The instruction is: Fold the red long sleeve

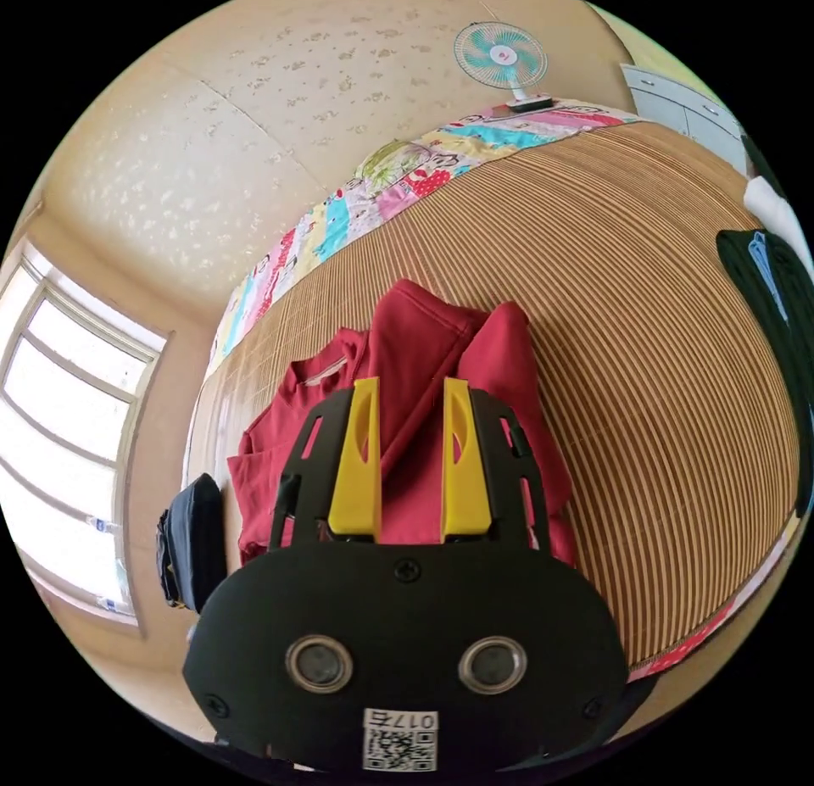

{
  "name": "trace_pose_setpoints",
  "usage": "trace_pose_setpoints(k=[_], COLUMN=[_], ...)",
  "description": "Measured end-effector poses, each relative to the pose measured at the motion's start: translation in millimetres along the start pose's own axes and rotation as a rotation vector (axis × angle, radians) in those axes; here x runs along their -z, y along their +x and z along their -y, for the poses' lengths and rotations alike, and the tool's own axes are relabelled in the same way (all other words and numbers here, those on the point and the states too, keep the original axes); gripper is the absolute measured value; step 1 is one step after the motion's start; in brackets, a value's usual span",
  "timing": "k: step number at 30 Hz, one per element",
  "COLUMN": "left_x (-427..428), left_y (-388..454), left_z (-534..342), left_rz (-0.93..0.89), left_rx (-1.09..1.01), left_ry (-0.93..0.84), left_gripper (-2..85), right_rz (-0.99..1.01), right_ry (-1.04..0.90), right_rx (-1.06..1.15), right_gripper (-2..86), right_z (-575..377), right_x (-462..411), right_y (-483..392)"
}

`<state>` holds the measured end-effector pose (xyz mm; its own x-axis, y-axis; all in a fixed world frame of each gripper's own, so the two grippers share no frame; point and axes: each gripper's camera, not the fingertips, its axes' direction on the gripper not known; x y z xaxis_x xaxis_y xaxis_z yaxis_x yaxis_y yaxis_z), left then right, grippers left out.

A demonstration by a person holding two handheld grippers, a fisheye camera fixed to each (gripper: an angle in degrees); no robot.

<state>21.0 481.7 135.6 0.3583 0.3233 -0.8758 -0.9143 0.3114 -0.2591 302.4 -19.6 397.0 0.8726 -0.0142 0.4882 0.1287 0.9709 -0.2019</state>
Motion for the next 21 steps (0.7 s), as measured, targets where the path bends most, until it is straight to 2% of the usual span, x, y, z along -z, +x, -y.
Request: trace_pose_setpoints(k=[3,7,12,14,16,21], left_x=[0,0,0,-1,-1,-3], left_y=[-1,-1,-2,-1,-1,0], left_z=[0,1,2,3,3,6], left_rz=[0.002,0.005,0.004,0.006,0.005,0.003], left_rx=[-0.002,-0.004,-0.004,-0.004,-0.004,-0.003], left_ry=[0.0,0.001,0.0,0.0,0.001,0.001], left_gripper=[0.0,-0.1,-0.2,-0.2,-0.2,-0.2], right_rz=[-0.041,0.026,0.122,0.077,0.044,0.016], right_ry=[-0.079,-0.102,0.145,0.236,0.254,0.091], right_rx=[-0.087,-0.082,0.034,0.096,0.066,-0.059], right_gripper=[9.0,5.8,3.6,3.2,3.0,3.1], right_z=[7,-7,-46,-77,-102,-162], right_x=[-38,-73,-17,19,28,7], right_y=[7,4,-30,-43,-31,39])
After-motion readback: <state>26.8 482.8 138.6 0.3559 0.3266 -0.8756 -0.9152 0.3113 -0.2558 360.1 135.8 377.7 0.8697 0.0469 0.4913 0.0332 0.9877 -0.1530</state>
